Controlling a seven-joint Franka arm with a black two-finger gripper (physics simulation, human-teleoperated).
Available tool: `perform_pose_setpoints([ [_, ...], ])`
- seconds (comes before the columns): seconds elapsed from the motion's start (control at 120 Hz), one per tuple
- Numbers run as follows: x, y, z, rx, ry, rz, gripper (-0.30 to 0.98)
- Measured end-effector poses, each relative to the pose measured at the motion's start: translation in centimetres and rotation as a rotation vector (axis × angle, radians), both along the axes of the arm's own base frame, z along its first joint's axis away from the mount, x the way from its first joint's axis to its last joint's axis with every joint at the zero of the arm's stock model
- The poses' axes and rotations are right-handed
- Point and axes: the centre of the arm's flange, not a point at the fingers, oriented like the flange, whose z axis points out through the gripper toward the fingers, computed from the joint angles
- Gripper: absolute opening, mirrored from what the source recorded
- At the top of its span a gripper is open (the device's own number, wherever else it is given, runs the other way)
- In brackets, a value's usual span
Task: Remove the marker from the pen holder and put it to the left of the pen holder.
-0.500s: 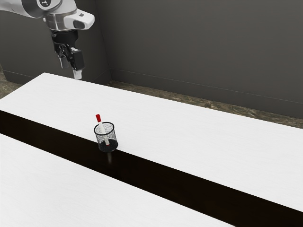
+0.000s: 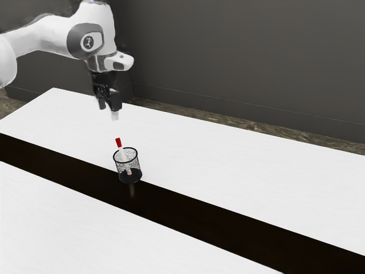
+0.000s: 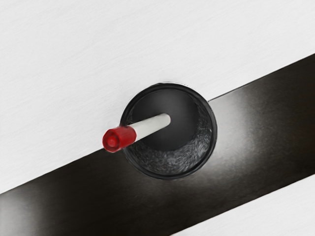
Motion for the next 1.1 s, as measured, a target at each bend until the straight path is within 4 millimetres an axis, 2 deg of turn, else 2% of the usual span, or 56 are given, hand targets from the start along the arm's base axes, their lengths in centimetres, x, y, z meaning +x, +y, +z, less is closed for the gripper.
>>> perform_pose_setpoints([
  [0.05,1.6,-0.4,-4.3,0.064,0.047,0.004,0.69],
  [0.108,2.4,-0.8,-7.2,0.096,0.068,0.014,0.69],
  [0.2,3.2,-0.8,-9.7,0.034,0.056,0.048,0.69],
  [0.283,3.5,1.7,-11.5,-0.035,0.045,0.135,0.69],
  [0.392,4.2,2.2,-13.6,-0.096,0.023,0.194,0.69],
  [0.433,4.3,2.8,-14.0,-0.099,0.015,0.211,0.69],
  [0.567,4.2,4.2,-13.2,-0.068,-0.014,0.217,0.69],
  [0.65,3.8,4.9,-11.4,-0.003,-0.035,0.141,0.69],
  [0.75,3.6,5.5,-11.0,0.018,-0.027,-0.007,0.69],
  [0.833,3.3,3.9,-11.9,-0.001,0.014,-0.19,0.69],
  [1.0,3.1,3.4,-13.2,-0.05,0.061,-0.472,0.67],
  [1.1,3.1,2.9,-14.7,-0.087,0.089,-0.629,0.59],
])
